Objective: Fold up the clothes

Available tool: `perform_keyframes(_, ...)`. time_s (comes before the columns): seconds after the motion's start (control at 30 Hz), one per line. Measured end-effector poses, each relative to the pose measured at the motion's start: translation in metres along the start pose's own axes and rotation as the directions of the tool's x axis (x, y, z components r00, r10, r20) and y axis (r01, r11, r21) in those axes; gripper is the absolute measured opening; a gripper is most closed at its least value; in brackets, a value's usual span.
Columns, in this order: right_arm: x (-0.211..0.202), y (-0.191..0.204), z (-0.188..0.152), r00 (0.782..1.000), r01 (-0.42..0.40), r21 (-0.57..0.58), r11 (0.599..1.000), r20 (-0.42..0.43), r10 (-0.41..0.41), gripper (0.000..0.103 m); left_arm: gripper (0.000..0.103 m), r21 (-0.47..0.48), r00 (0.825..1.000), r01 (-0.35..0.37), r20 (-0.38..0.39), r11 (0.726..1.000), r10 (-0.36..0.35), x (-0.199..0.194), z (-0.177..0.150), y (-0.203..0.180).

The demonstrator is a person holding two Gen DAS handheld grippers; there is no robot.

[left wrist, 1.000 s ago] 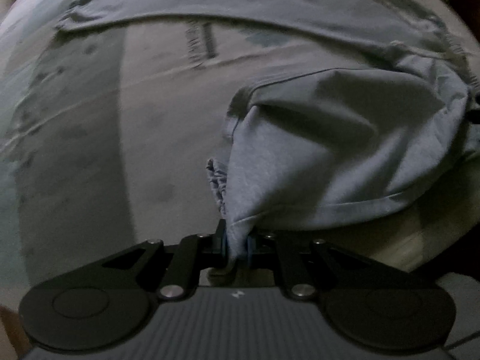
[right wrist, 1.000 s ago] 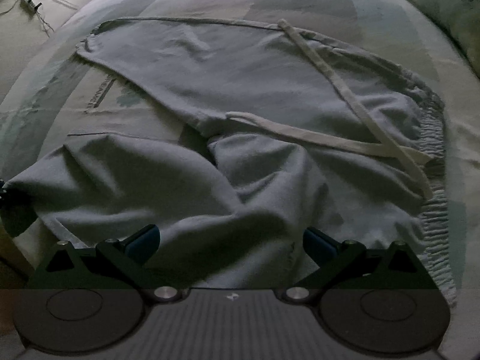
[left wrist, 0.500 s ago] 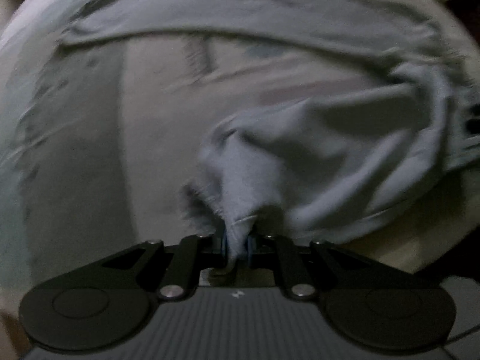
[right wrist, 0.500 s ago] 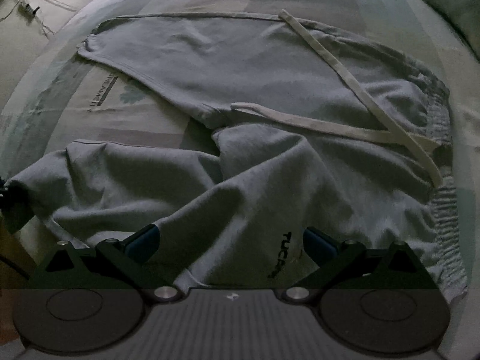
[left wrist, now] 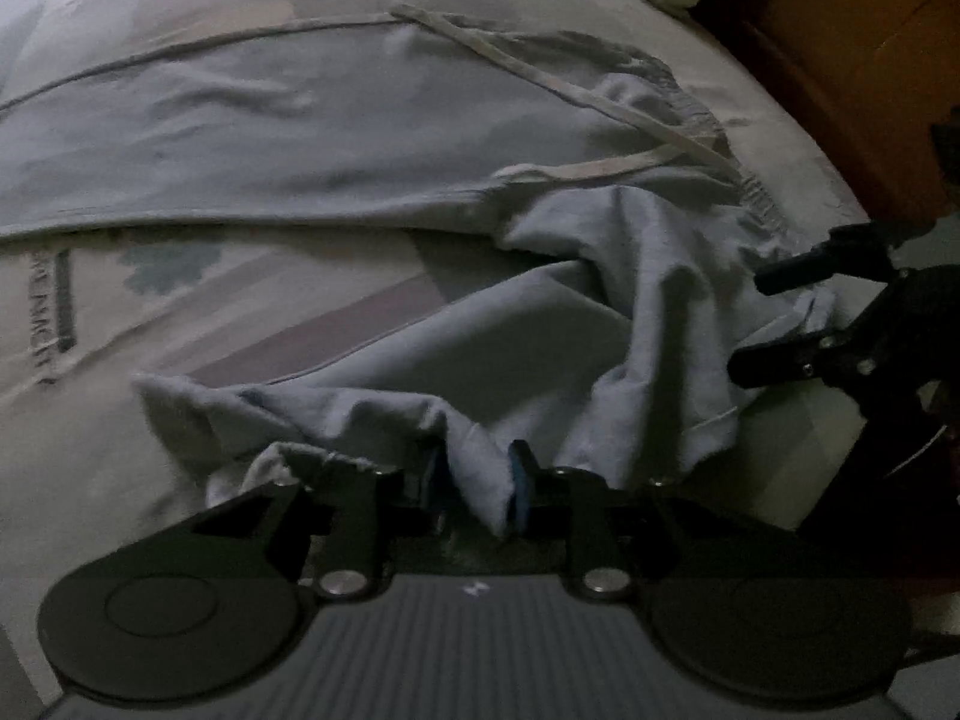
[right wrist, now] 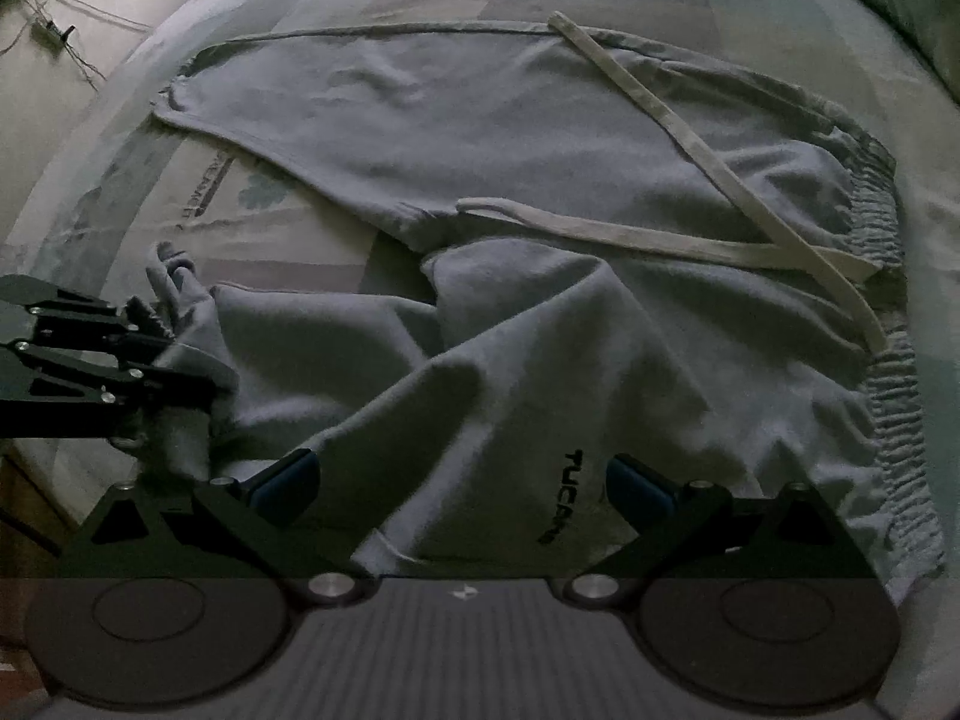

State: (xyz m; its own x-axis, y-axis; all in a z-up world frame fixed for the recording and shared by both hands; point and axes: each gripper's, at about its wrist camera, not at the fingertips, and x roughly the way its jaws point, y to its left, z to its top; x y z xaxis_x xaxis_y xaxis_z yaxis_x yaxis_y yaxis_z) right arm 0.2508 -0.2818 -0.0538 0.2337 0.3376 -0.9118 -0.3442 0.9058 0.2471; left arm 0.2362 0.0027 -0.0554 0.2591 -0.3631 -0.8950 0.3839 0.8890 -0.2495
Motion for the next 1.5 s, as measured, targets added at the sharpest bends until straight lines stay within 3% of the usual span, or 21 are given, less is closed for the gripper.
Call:
perform_keyframes(0.1,0.001,0.0,0.001,1.0,-0.007,0.006,1.0,0.0,0.007,0.103,0.027,0.003,1.0,0.014,0.005,1.0,-0.014,-0.011,-0.001,-0.001)
perform_keyframes(0.27,0.003,0.006,0.007,1.0,-0.022,-0.003,1.0,0.004,0.022,0.103,0.03,-0.069,1.0,0.007,-0.016,0.998,-0.008,-0.04,-0.009,0.016)
perform_keyframes(0.53,0.009,0.028,0.02,0.999,-0.046,-0.059,0.997,-0.003,0.046,0.103,0.041,-0.218,0.994,-0.107,-0.024,0.97,0.105,-0.078,-0.043,0.057)
perform_keyframes(0.87,0.02,0.065,0.036,0.996,-0.086,-0.159,0.983,-0.029,0.082,0.103,0.041,-0.485,0.983,-0.184,-0.093,0.855,0.158,-0.075,-0.106,0.112)
perform_keyframes(0.9,0.02,0.07,0.037,0.996,-0.091,-0.171,0.981,-0.028,0.087,0.103,0.04,-0.523,0.983,-0.185,-0.094,0.832,0.16,-0.076,-0.114,0.116)
perform_keyframes(0.97,0.021,0.078,0.04,0.995,-0.101,-0.194,0.976,-0.028,0.098,0.103,0.04,-0.592,0.986,-0.164,-0.075,0.789,0.148,-0.079,-0.125,0.123)
perform_keyframes(1.07,0.025,0.092,0.044,0.992,-0.127,-0.226,0.966,-0.038,0.121,0.103,0.04,-0.624,0.993,-0.114,-0.048,0.773,0.107,-0.076,-0.129,0.126)
perform_keyframes(1.23,0.023,0.123,0.05,0.965,-0.263,-0.273,0.925,-0.066,0.254,0.103,0.041,-0.588,0.996,-0.084,-0.024,0.804,0.086,-0.063,-0.118,0.122)
perform_keyframes(1.43,0.021,0.16,0.056,0.905,-0.423,-0.323,0.846,-0.108,0.411,0.103,0.041,-0.618,0.99,-0.139,-0.06,0.774,0.13,-0.061,-0.135,0.132)
perform_keyframes(1.5,0.023,0.183,0.058,0.874,-0.482,-0.37,0.794,-0.139,0.466,0.103,0.041,-0.63,0.985,-0.167,-0.079,0.758,0.151,-0.063,-0.142,0.138)
